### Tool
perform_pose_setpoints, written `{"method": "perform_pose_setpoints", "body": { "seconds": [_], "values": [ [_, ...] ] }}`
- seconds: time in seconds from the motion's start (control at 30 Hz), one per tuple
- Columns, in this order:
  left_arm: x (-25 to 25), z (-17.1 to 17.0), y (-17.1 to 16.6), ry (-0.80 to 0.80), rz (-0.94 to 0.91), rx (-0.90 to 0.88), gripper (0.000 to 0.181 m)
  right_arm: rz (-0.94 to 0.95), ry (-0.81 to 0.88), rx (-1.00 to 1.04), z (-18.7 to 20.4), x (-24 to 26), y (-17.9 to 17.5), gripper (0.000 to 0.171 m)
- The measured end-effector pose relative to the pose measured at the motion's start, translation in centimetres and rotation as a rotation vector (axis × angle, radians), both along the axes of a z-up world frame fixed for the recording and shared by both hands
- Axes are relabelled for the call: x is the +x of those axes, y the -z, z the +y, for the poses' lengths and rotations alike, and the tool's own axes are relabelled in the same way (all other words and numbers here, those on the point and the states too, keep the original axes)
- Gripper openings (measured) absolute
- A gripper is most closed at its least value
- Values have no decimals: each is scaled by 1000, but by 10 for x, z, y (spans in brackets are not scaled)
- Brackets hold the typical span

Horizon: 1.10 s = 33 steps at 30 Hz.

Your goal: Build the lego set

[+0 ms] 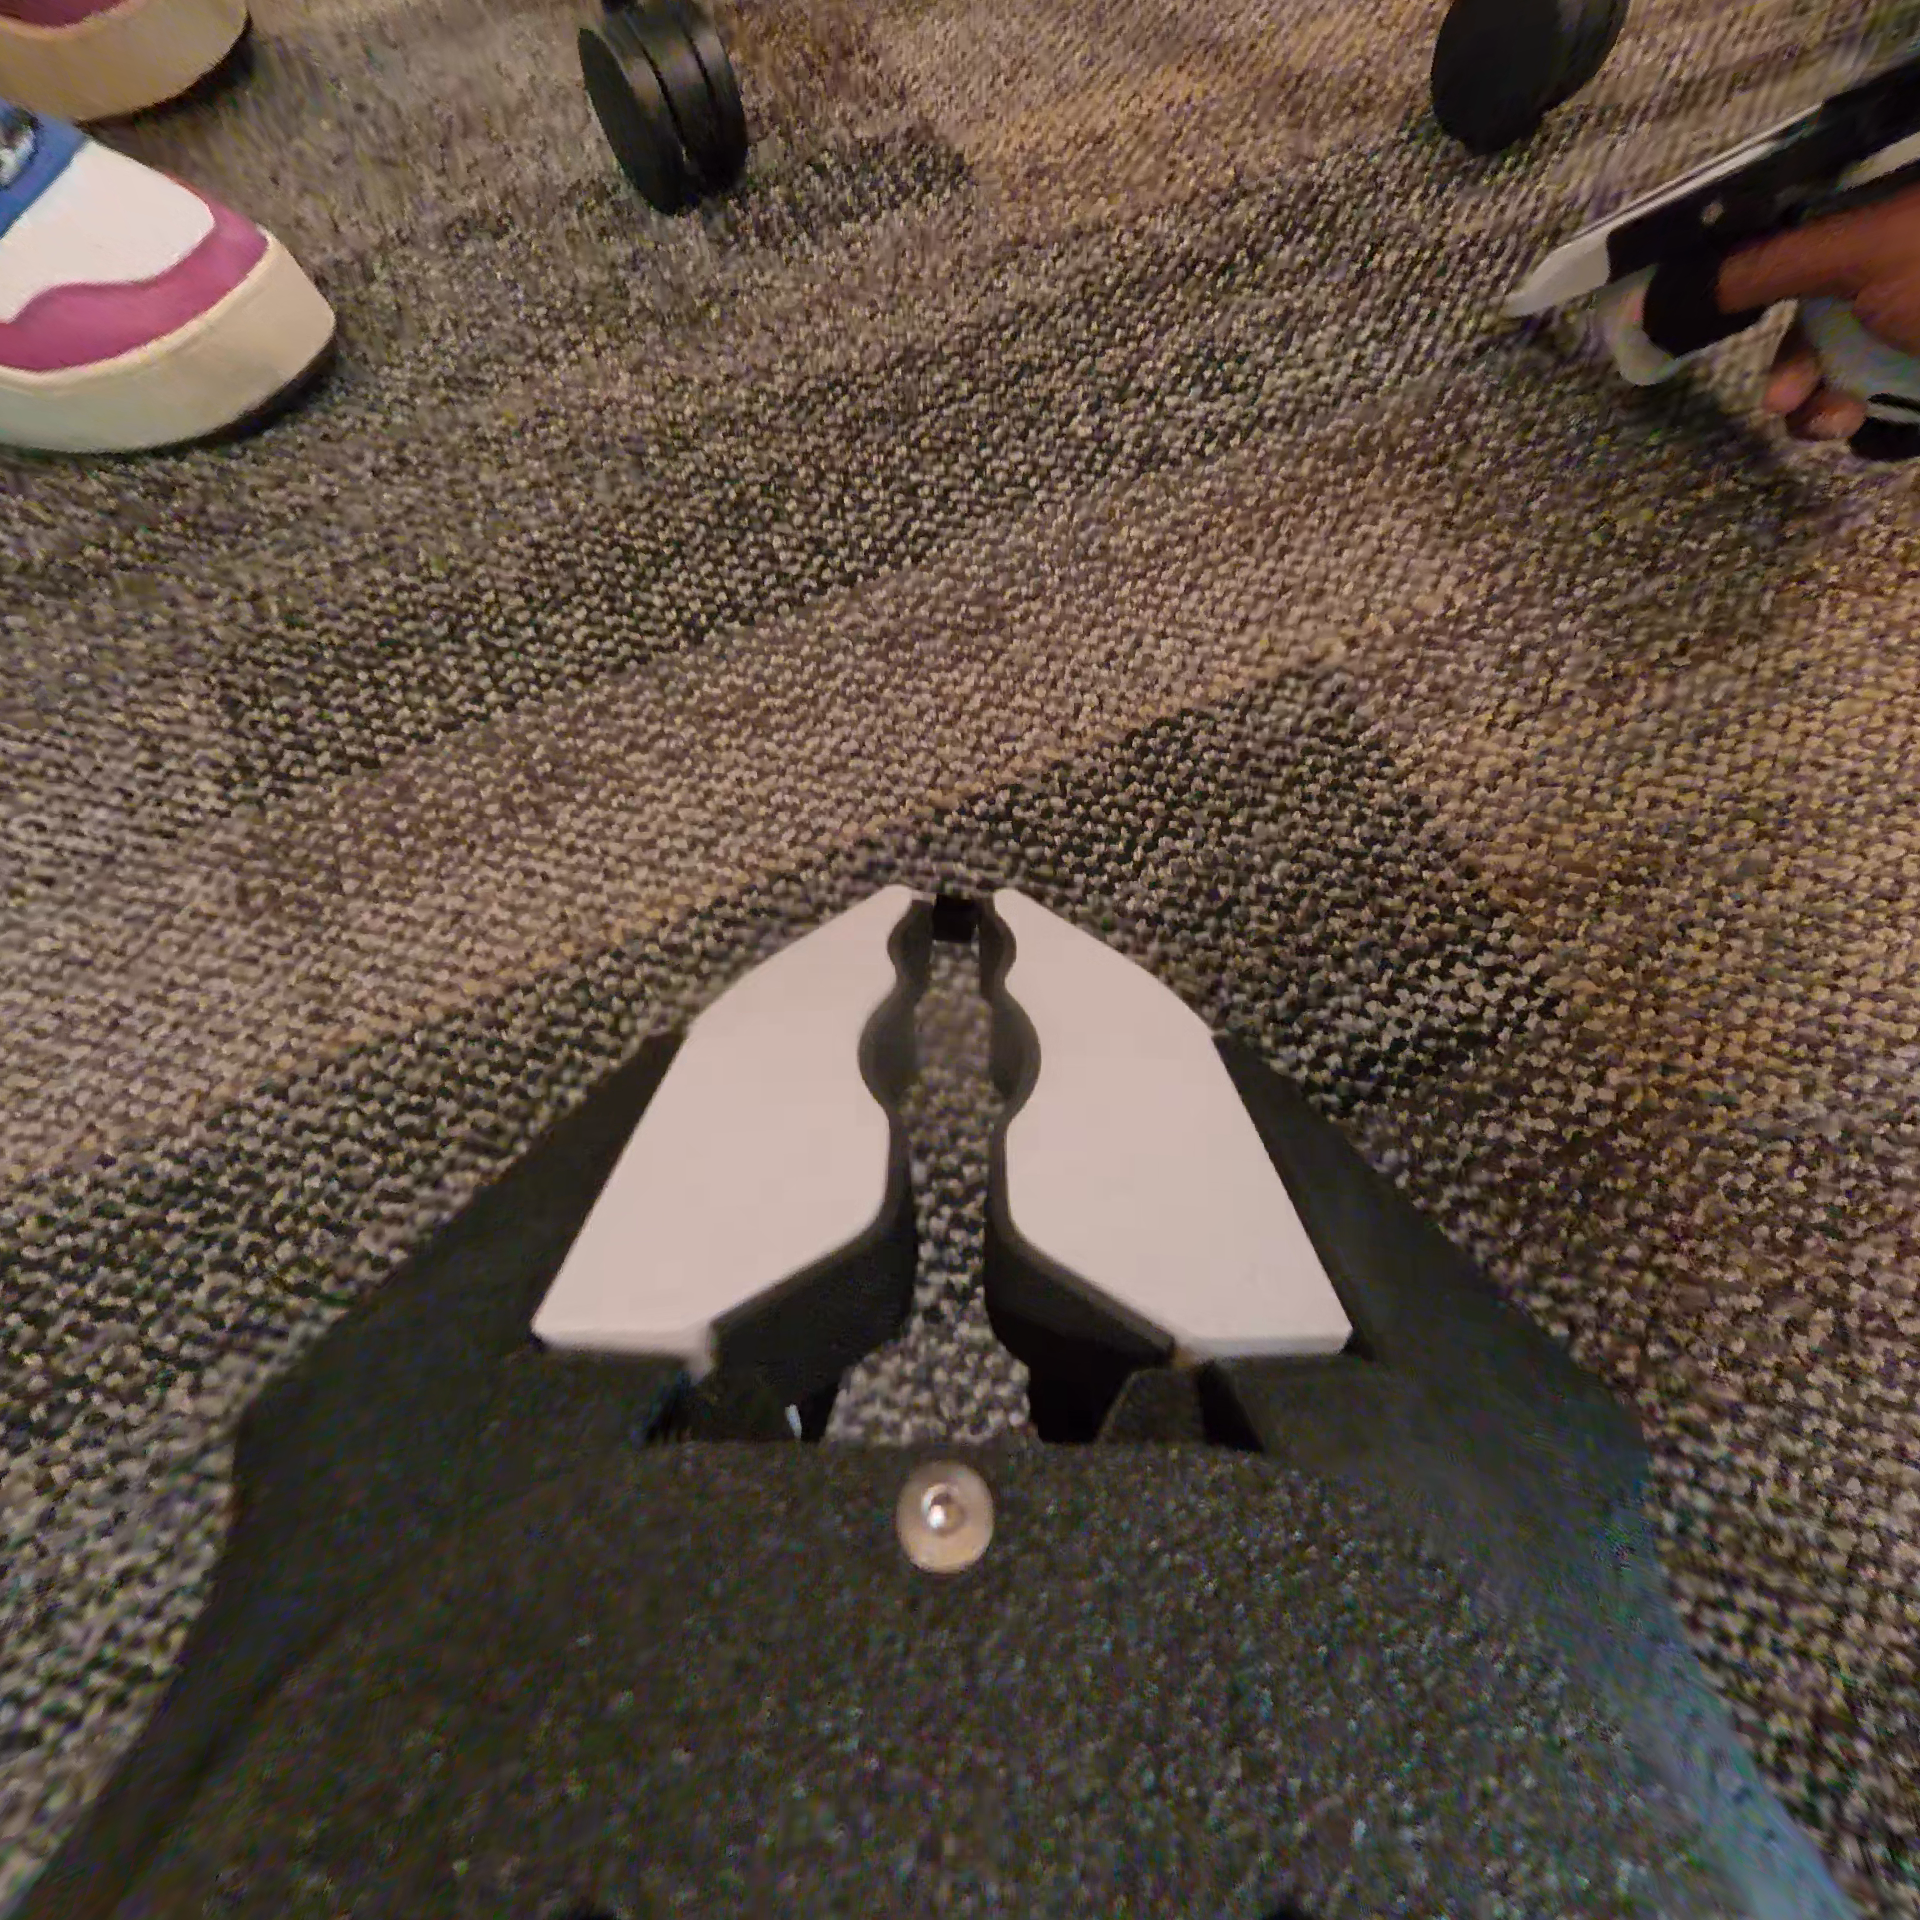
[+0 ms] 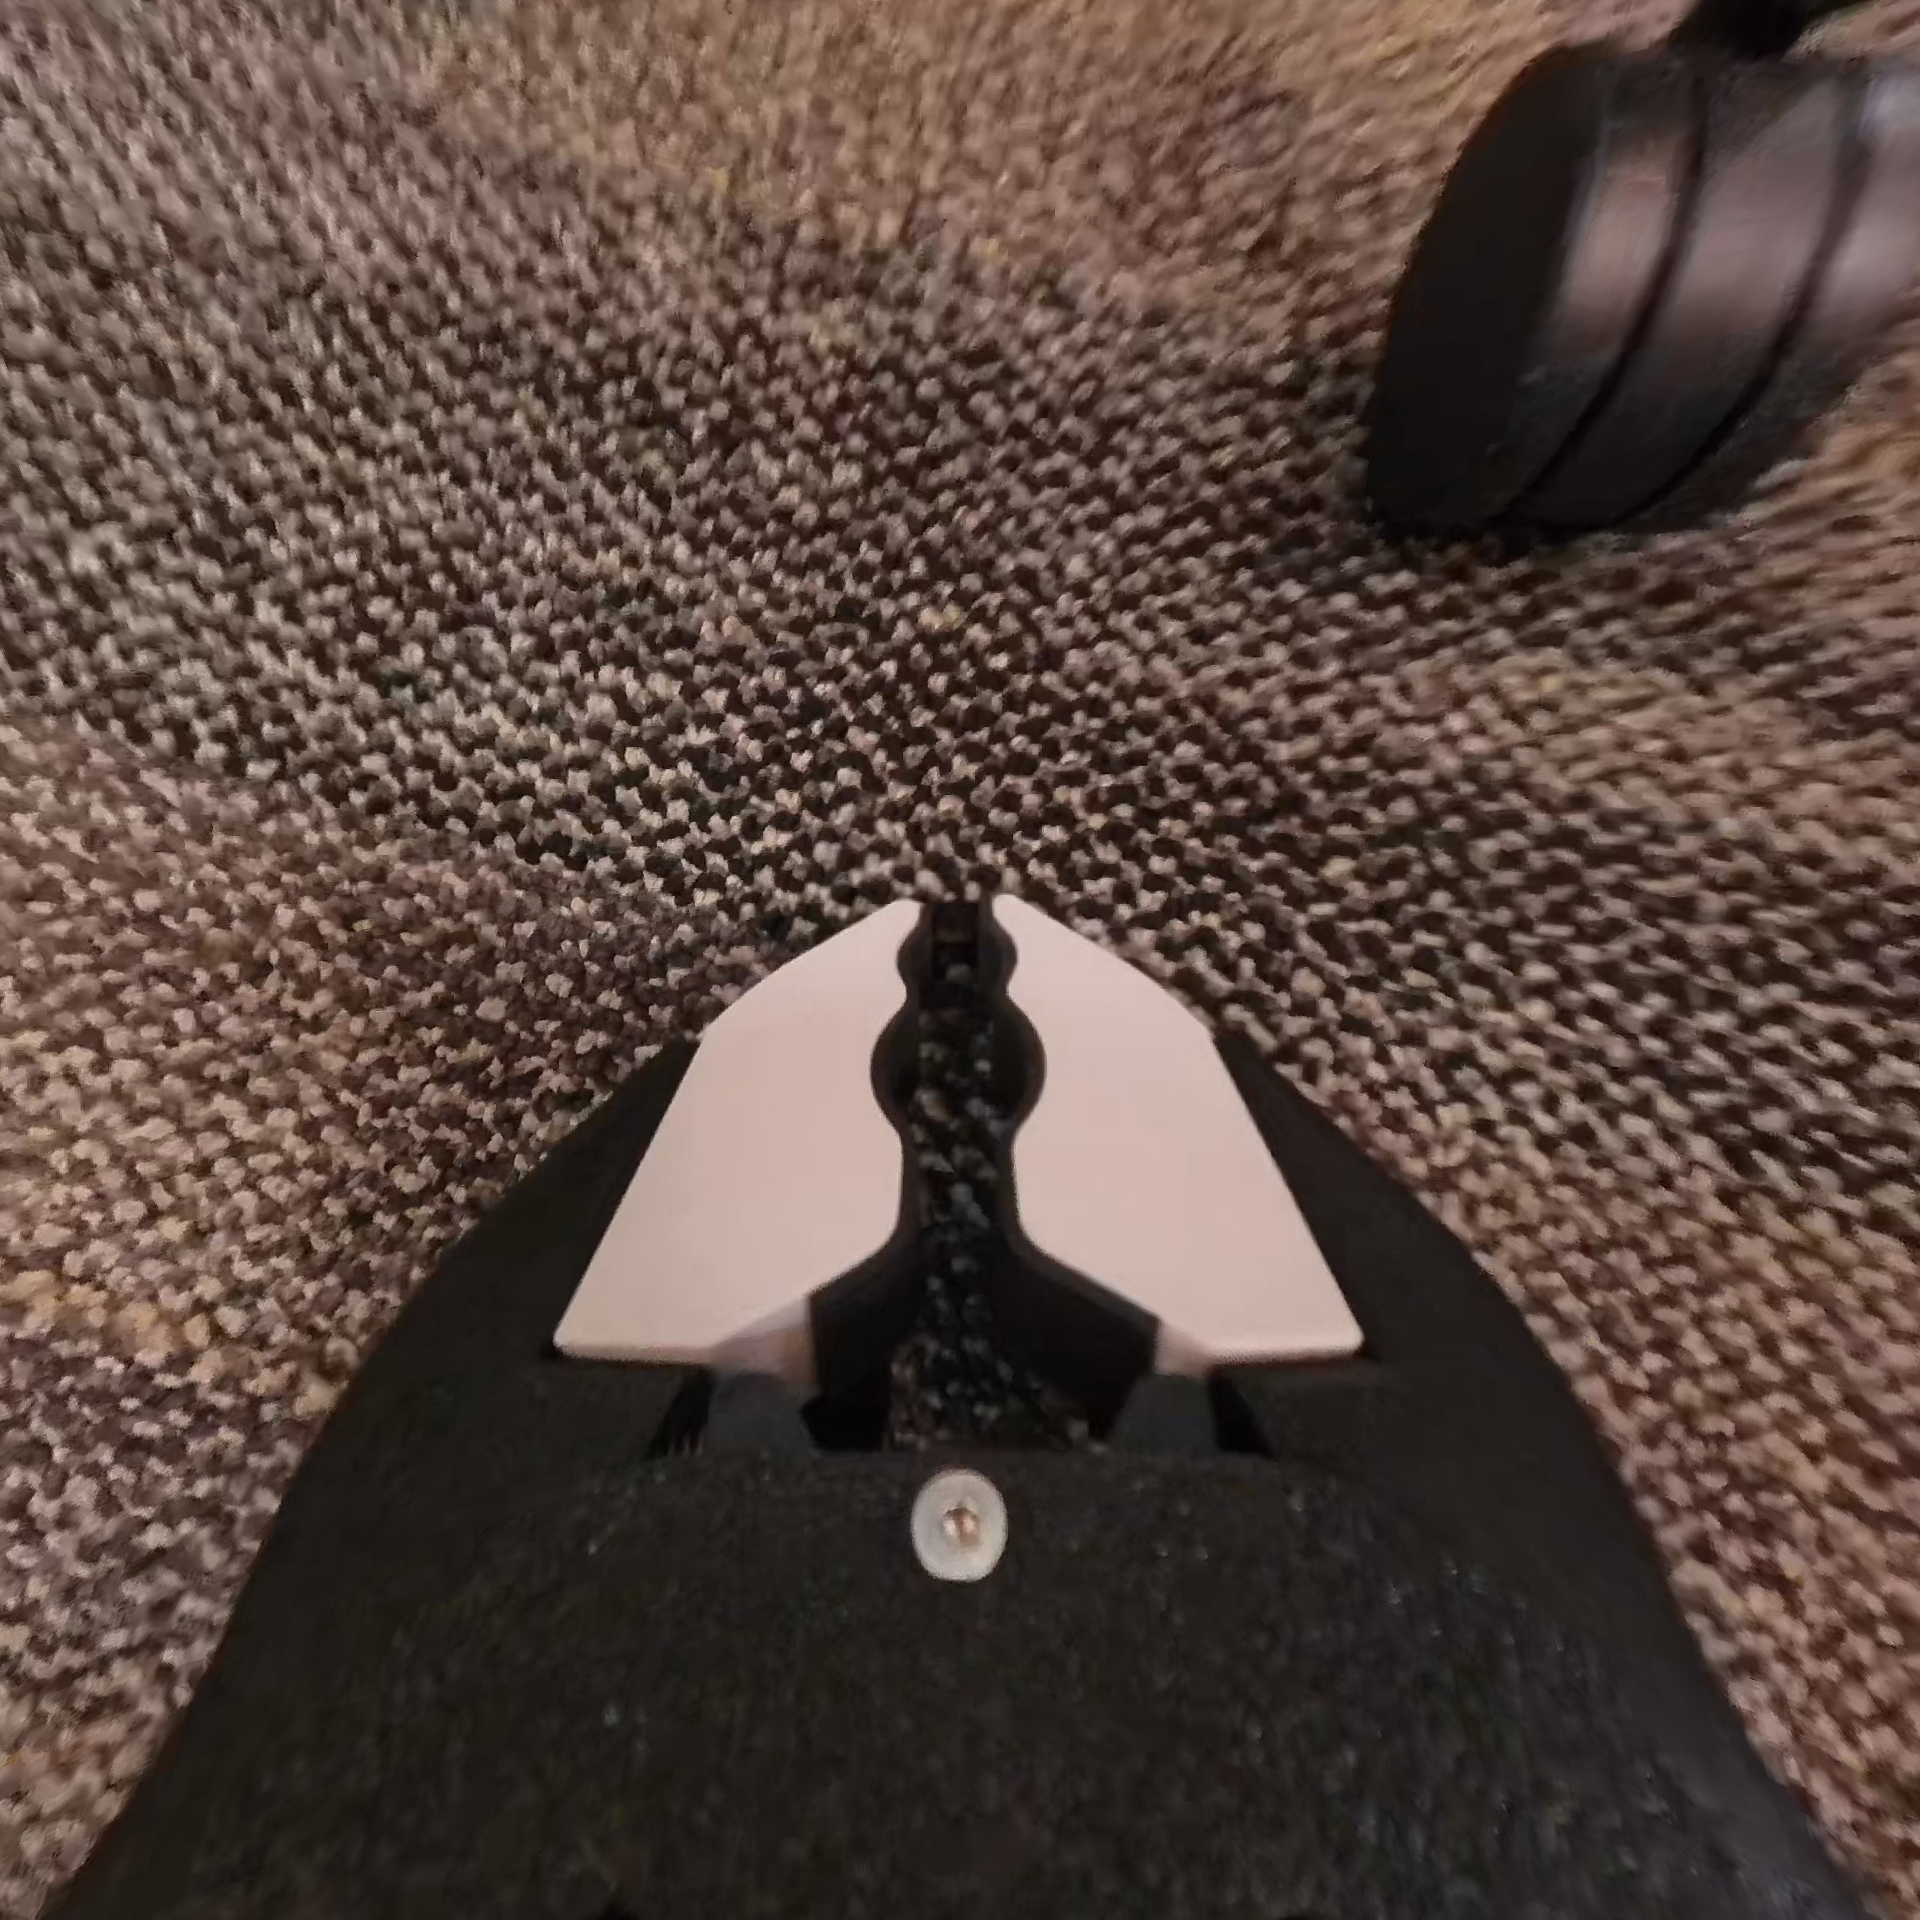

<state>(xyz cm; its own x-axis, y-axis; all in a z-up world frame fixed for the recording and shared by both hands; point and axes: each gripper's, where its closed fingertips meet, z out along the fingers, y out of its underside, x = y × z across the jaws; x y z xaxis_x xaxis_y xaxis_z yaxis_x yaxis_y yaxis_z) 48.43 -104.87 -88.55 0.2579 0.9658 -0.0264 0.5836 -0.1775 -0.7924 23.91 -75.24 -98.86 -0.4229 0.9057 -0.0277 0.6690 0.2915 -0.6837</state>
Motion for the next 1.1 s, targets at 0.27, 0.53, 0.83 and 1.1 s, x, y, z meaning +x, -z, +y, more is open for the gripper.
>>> {"method": "perform_pose_setpoints", "body": {
  "seconds": [0.27, 0.53, 0.83, 1.1],
  "values": [
    [-59, 24, -58, 79, 141, 15, 9, 223, 54, -227, -26, 58, -126, 8],
    [-107, 79, -185, 277, 216, 96, 8, 311, 79, -294, -44, 133, -296, 8],
    [-99, 90, -471, 525, 230, 173, 9, 259, 99, -258, -101, 177, -546, 8],
    [-134, 97, -724, 731, 253, 148, 8, 265, 241, -290, -113, 153, -767, 8]
  ]
}}
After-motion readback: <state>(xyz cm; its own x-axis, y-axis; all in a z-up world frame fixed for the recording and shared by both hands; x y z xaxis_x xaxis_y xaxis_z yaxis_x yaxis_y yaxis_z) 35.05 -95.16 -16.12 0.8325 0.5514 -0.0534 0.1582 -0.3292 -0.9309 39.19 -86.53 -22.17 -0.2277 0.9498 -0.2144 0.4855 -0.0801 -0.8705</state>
